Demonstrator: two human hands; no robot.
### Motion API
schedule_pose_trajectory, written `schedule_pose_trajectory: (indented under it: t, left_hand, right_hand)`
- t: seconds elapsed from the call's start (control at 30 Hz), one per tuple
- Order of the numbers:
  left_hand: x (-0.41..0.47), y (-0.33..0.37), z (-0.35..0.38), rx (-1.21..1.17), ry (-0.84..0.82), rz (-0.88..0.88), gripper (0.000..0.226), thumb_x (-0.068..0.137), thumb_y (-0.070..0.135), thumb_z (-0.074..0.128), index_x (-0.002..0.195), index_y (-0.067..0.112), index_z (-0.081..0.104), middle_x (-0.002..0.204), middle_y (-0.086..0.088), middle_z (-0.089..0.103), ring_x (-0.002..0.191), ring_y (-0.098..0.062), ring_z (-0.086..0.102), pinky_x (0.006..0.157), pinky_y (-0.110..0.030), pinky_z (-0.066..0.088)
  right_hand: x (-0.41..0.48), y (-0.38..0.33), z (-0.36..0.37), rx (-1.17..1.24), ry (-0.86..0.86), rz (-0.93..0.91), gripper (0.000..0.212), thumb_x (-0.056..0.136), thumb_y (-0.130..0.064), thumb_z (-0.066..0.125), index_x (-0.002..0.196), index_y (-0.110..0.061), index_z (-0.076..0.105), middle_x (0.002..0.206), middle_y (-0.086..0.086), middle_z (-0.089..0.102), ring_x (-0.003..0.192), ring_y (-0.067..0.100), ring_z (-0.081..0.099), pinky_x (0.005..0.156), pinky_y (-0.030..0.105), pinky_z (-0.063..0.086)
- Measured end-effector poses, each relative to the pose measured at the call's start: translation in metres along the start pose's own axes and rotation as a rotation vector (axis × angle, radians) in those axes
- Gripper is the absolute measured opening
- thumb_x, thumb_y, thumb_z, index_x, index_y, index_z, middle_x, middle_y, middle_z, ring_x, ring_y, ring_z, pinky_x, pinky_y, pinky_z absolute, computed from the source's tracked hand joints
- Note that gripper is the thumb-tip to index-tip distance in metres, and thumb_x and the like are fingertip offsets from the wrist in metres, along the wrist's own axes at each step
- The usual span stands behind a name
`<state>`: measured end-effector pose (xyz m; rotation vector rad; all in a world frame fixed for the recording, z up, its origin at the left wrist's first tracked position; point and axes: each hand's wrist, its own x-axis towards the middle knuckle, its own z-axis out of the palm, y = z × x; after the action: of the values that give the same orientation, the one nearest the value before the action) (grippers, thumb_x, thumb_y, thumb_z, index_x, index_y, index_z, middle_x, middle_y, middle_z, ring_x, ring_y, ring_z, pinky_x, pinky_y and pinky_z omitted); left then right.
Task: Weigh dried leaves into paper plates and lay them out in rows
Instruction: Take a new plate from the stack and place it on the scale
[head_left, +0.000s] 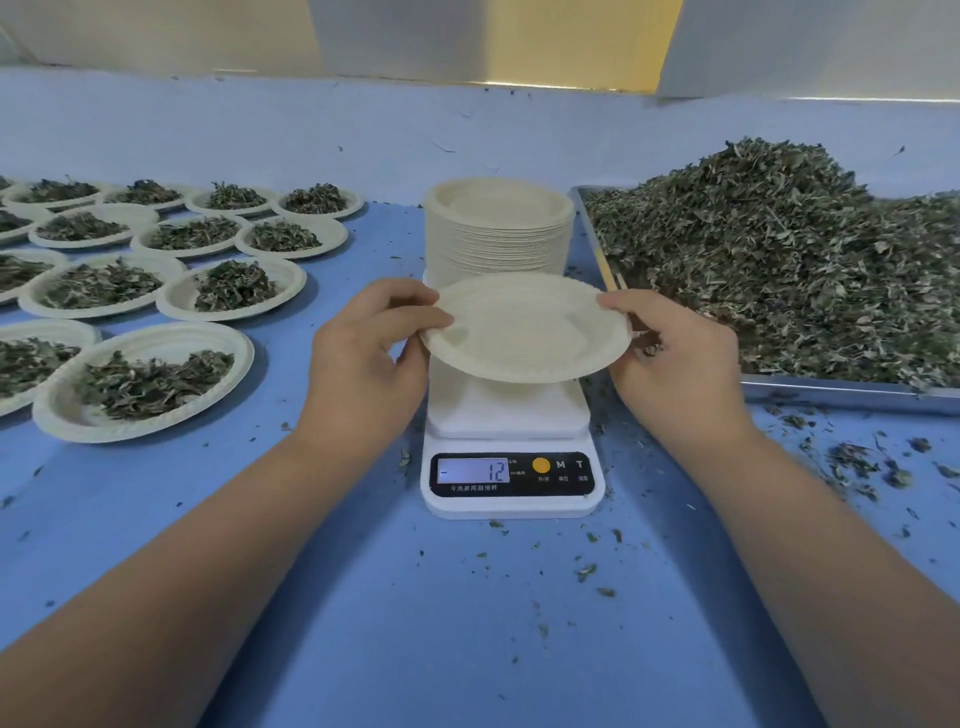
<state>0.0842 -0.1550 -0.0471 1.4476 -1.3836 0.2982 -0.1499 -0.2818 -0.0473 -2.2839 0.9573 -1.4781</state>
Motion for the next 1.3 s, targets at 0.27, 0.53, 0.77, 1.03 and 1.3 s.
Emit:
schedule_pose_trajectory:
  t: [0.27, 0.53, 0.77, 1.03, 1.3]
  left_hand:
    - [-0.001, -0.011, -0.013, -0.424, -0.009, -0.519, 0.028, 0.083, -0.007, 0.077, 0.084, 0.021, 0.078, 0.114, 0.007, 0.072, 0.091, -0.006, 0.074, 0.081, -0.017, 0.056]
    - [-0.004, -0.022, -0.009, -0.556, -0.024, -0.714, 0.031, 0.083, -0.010, 0.076, 0.084, 0.021, 0.076, 0.103, 0.012, 0.076, 0.084, -0.006, 0.072, 0.079, -0.023, 0.058]
    - [-0.003, -0.035, -0.008, -0.528, 0.081, -0.817, 0.033, 0.088, -0.004, 0.066, 0.092, 0.026, 0.077, 0.097, 0.003, 0.076, 0.091, -0.009, 0.074, 0.087, -0.026, 0.055]
    - [0.034, -0.037, 0.015, -0.820, 0.140, -1.013, 0.022, 0.096, 0.013, 0.049, 0.101, 0.013, 0.071, 0.110, -0.001, 0.074, 0.098, -0.013, 0.075, 0.089, -0.026, 0.059]
    - [0.029, -0.054, 0.027, -0.776, 0.153, -0.960, 0.027, 0.095, 0.009, 0.044, 0.092, 0.011, 0.070, 0.108, -0.006, 0.072, 0.098, -0.017, 0.075, 0.092, -0.033, 0.060]
  right_hand:
    - [-0.004, -0.003, -0.004, -0.063, -0.169, -0.092, 0.027, 0.091, -0.017, 0.069, 0.116, -0.028, 0.074, 0.104, -0.020, 0.071, 0.097, 0.000, 0.068, 0.088, 0.017, 0.052]
    - [-0.005, -0.001, -0.005, -0.090, -0.246, -0.053, 0.039, 0.090, 0.003, 0.061, 0.118, -0.021, 0.073, 0.095, -0.015, 0.071, 0.096, 0.008, 0.069, 0.094, 0.029, 0.055]
    - [0.001, 0.004, -0.006, -0.256, -0.158, 0.073, 0.032, 0.095, -0.015, 0.057, 0.123, -0.023, 0.069, 0.110, 0.000, 0.070, 0.099, 0.018, 0.064, 0.088, 0.031, 0.051]
    - [0.065, 0.035, -0.007, -0.487, -0.557, 0.422, 0.043, 0.106, -0.052, 0.033, 0.130, -0.024, 0.055, 0.114, 0.008, 0.063, 0.093, 0.027, 0.056, 0.077, 0.037, 0.040]
    - [0.123, 0.075, 0.027, -0.602, -0.662, 0.463, 0.047, 0.110, -0.037, 0.027, 0.145, -0.011, 0.045, 0.146, 0.020, 0.049, 0.122, 0.037, 0.051, 0.096, 0.038, 0.041]
